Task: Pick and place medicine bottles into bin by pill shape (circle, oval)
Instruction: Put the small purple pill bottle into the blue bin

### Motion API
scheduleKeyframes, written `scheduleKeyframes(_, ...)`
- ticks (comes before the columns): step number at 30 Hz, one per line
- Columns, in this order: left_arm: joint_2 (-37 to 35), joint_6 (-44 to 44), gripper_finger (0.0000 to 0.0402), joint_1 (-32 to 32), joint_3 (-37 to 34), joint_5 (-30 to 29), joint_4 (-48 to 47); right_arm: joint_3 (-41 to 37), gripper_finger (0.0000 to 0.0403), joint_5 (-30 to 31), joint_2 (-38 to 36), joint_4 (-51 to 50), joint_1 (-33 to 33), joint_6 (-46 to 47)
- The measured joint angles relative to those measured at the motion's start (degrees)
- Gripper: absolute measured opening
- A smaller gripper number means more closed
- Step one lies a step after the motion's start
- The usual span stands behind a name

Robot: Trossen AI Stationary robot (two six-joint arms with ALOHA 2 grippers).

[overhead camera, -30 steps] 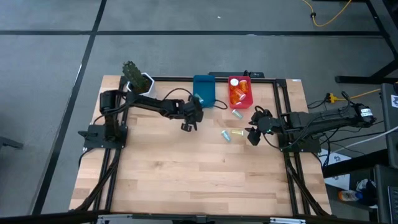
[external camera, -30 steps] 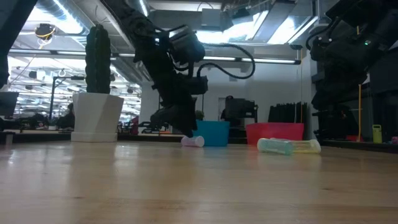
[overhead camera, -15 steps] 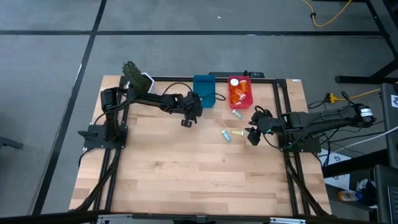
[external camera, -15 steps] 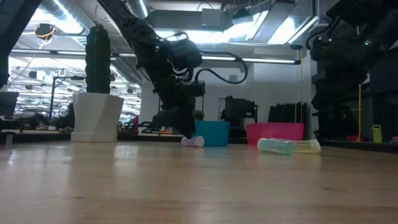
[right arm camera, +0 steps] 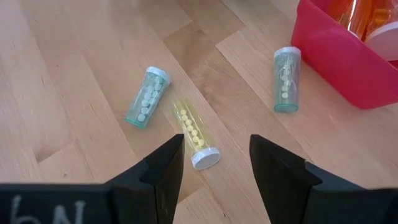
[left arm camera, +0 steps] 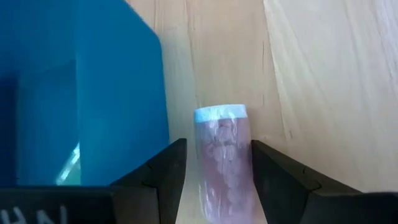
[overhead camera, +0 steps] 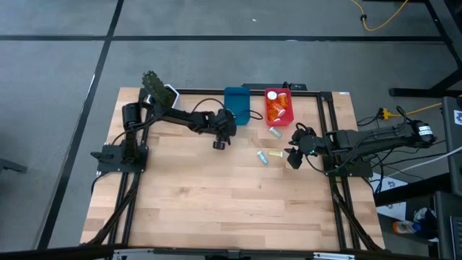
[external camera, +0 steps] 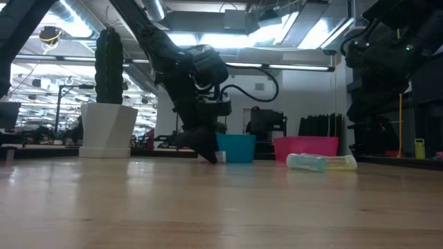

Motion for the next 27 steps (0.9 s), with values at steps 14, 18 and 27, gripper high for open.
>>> scheduleKeyframes(14,-0.07,-18.35,0.0171,-0.06,-0.02,13.69,-6.34,0.00,0.0184,-0.07,-0.02,0.03,0.00,0.12)
scheduleKeyframes(18,-0.07,-18.57,0.0163,-0.07,-0.02,13.30,-6.38,0.00,0.0184,-0.07,-0.02,0.04,0.00,0.09)
scheduleKeyframes(27,0.48,-19.82,0.0092,-0.31,4.35,13.01,-9.14,0.00,0.0184,-0.02,-0.02,0.02,0.00,0.07)
